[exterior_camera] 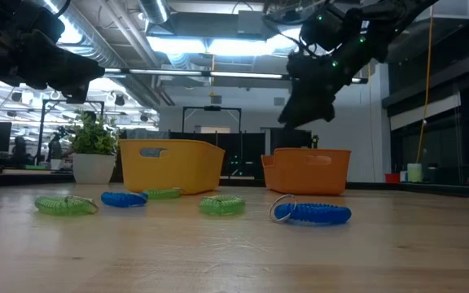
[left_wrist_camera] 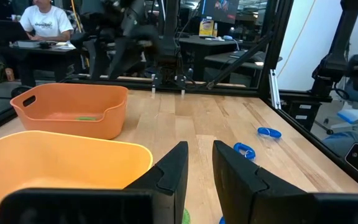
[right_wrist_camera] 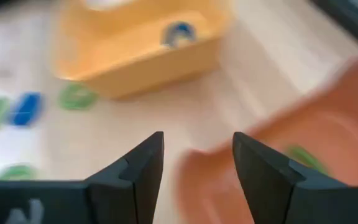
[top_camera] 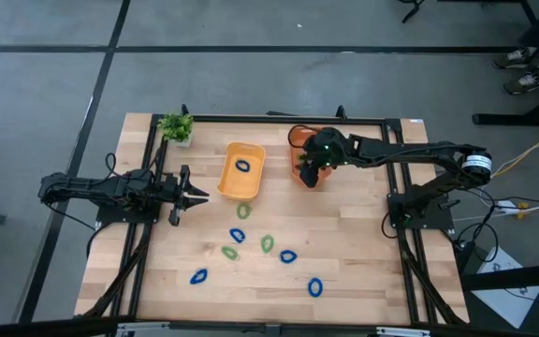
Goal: Sort items
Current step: Put the blue keychain into the yellow bin
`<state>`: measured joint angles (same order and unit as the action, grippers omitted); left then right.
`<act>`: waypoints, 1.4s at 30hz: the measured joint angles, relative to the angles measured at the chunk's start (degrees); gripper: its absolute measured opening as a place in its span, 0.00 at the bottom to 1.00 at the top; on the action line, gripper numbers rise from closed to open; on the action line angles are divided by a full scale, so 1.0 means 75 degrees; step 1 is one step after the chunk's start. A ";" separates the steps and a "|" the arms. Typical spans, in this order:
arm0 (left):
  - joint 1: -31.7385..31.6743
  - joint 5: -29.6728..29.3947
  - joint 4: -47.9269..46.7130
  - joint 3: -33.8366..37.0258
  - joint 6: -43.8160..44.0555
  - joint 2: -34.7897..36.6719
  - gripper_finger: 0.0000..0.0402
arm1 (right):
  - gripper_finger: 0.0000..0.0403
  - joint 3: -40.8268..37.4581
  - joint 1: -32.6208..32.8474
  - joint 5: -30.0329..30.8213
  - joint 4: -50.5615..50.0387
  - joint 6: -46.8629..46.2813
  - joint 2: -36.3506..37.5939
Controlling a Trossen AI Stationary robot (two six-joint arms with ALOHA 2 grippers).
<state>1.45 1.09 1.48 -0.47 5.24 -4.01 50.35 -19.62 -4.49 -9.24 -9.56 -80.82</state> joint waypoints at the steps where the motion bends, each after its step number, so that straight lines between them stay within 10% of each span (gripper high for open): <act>1: 0.0000 0.0000 -0.0001 0.0000 0.0001 0.0000 0.17 | 0.47 0.0000 0.0002 -0.0335 0.0153 0.0067 0.0000; 7: 0.0000 0.0002 0.0000 0.0000 0.0000 0.0000 0.17 | 0.47 0.0000 0.0093 -0.1354 0.0705 0.0285 0.0000; 42: 0.0000 0.0001 0.0000 0.0000 0.0001 0.0000 0.17 | 0.47 0.0000 0.3069 -0.1350 0.1444 0.1694 -0.0299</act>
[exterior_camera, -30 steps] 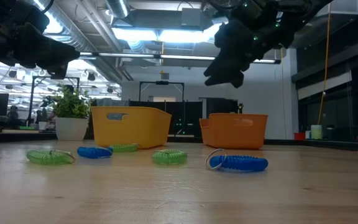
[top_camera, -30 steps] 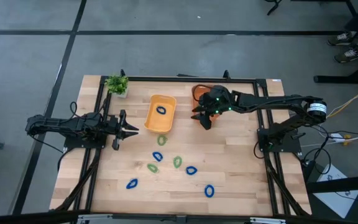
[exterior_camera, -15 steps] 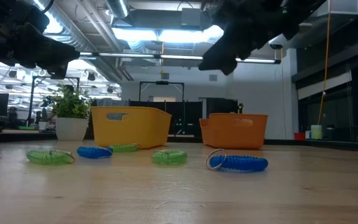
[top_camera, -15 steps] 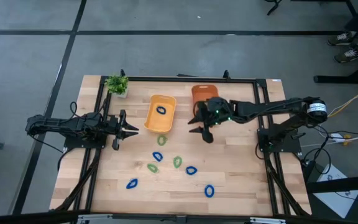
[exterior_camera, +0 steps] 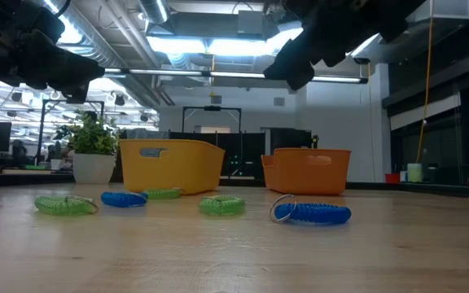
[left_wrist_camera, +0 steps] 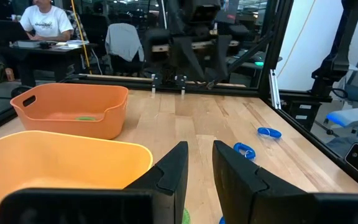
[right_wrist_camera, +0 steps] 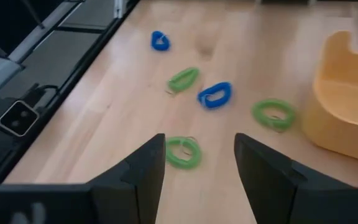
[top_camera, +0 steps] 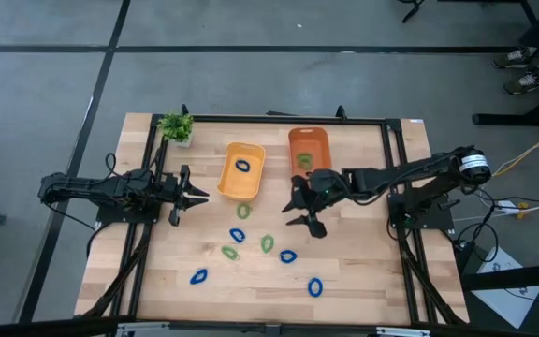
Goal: Sort items
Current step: Put the blue keychain into the yellow bin
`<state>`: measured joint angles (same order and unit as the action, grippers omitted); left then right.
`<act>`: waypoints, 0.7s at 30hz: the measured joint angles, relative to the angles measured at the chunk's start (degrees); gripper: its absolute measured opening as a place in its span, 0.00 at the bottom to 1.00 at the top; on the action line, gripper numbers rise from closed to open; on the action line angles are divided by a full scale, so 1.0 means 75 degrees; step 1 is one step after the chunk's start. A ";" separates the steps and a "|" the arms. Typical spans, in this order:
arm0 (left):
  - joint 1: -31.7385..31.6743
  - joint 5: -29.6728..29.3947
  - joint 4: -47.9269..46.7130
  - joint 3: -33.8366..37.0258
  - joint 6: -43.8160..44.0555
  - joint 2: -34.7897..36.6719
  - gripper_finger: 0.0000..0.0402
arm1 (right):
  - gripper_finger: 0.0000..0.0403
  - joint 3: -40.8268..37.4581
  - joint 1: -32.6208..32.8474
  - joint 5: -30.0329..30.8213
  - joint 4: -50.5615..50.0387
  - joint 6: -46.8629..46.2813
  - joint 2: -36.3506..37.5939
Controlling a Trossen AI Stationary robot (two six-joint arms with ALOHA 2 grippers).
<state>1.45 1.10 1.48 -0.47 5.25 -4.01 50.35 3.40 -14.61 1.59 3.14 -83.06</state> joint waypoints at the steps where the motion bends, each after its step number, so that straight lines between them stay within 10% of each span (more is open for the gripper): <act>1: 0.0000 -0.0002 0.0000 0.0000 -0.0002 0.0000 0.17 | 0.47 0.0000 0.0071 -0.0002 0.0135 -0.0006 -0.0105; 21: 0.0000 0.0001 0.0000 0.0000 0.0001 0.0000 0.17 | 0.47 0.0029 0.0352 0.1005 0.1439 0.0061 -0.1759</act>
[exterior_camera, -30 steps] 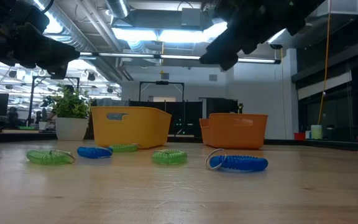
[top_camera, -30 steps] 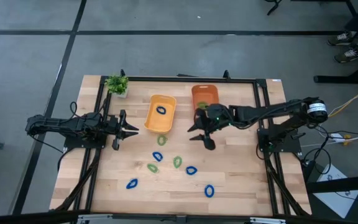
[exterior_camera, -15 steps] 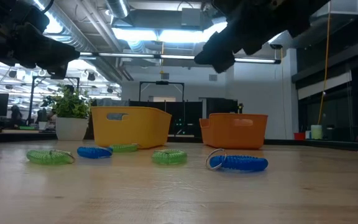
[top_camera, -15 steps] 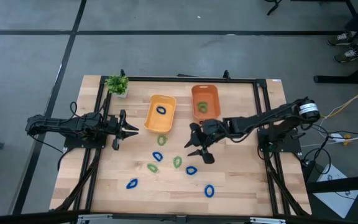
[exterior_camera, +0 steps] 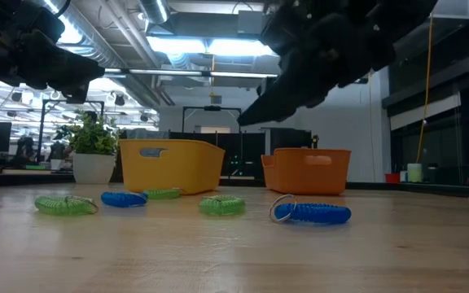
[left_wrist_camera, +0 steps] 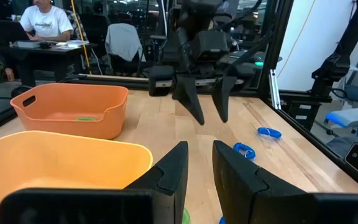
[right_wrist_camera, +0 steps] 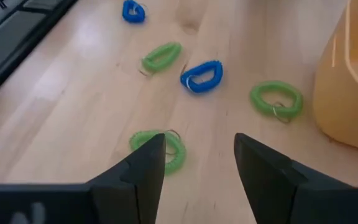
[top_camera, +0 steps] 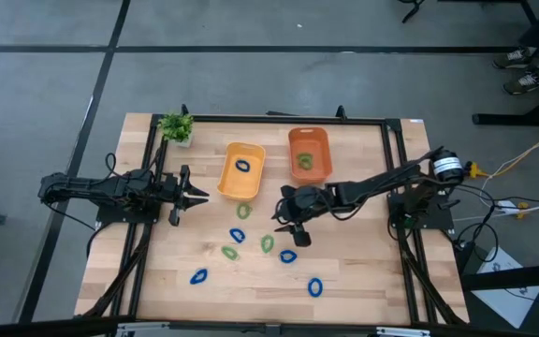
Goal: Sort items
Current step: Put the blue keychain into the yellow bin
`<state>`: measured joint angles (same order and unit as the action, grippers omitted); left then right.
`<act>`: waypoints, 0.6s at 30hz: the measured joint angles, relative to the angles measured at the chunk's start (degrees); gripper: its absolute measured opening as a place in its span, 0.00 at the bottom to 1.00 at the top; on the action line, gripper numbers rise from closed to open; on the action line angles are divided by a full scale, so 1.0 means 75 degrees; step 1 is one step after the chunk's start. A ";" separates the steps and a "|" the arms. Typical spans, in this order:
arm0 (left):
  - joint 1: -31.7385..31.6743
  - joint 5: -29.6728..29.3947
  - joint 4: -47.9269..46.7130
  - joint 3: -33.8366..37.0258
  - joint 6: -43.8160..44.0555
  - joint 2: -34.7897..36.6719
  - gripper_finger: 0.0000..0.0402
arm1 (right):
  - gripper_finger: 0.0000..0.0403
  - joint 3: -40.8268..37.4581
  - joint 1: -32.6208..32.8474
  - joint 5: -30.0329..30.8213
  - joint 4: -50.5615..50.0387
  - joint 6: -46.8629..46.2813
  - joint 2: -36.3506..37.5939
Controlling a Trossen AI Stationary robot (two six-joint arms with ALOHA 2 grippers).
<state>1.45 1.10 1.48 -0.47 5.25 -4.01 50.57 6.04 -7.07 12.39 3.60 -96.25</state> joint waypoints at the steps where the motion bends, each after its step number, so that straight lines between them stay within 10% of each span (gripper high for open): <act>1: 0.0000 -0.0003 0.0000 0.0000 -0.0003 0.0000 0.17 | 0.47 0.0054 0.0000 -0.0001 -0.0022 0.0010 -0.0071; 18: 0.0000 0.0000 0.0000 0.0000 -0.0002 0.0000 0.17 | 0.47 0.2254 0.0144 -0.0005 -0.3703 -0.0283 -0.0970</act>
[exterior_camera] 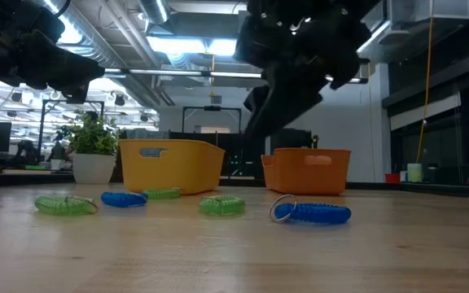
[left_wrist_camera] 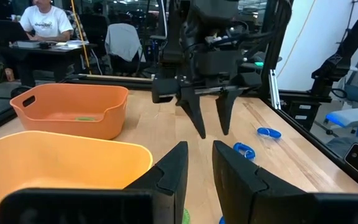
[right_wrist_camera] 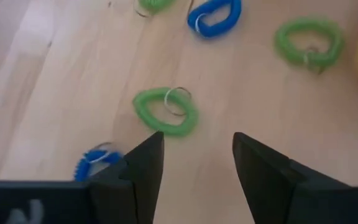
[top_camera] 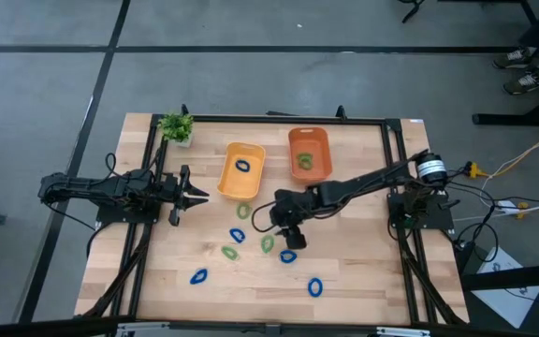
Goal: Sort items
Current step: Put the blue keychain into the yellow bin
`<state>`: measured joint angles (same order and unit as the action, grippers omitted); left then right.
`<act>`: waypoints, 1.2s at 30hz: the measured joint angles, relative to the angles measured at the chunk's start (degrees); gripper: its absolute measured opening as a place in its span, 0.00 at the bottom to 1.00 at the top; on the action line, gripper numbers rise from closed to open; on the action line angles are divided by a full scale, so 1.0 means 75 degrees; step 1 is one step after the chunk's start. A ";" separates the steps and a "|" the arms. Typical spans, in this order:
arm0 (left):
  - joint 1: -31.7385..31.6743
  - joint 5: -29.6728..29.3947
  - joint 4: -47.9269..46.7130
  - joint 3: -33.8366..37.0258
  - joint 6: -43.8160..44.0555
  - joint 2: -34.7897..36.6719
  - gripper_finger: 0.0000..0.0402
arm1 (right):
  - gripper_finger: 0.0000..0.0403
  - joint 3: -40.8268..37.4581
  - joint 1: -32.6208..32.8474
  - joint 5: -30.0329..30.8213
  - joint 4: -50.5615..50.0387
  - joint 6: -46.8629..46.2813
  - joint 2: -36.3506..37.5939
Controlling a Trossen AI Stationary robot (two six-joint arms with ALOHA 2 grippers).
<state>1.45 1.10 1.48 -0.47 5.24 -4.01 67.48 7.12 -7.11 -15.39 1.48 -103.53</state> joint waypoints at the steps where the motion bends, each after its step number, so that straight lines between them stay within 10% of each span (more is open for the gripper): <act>1: 0.0000 0.0000 0.0000 0.0000 -0.0001 0.0000 0.17 | 0.47 0.0084 0.0043 0.0000 -0.0106 -0.0211 -0.0023; 17: 0.0000 0.0000 0.0004 0.0000 -0.0001 0.0000 0.17 | 0.47 0.0153 0.0793 -0.0138 -0.1457 -0.3306 -0.0153; 36: 0.0000 0.0000 0.0000 0.0000 -0.0001 0.0000 0.17 | 0.47 0.0170 0.1104 0.0308 -0.1406 -0.4164 -0.1029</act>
<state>1.45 1.10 1.48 -0.47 5.23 -4.01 68.75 15.40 -4.80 -25.93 -29.75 -111.24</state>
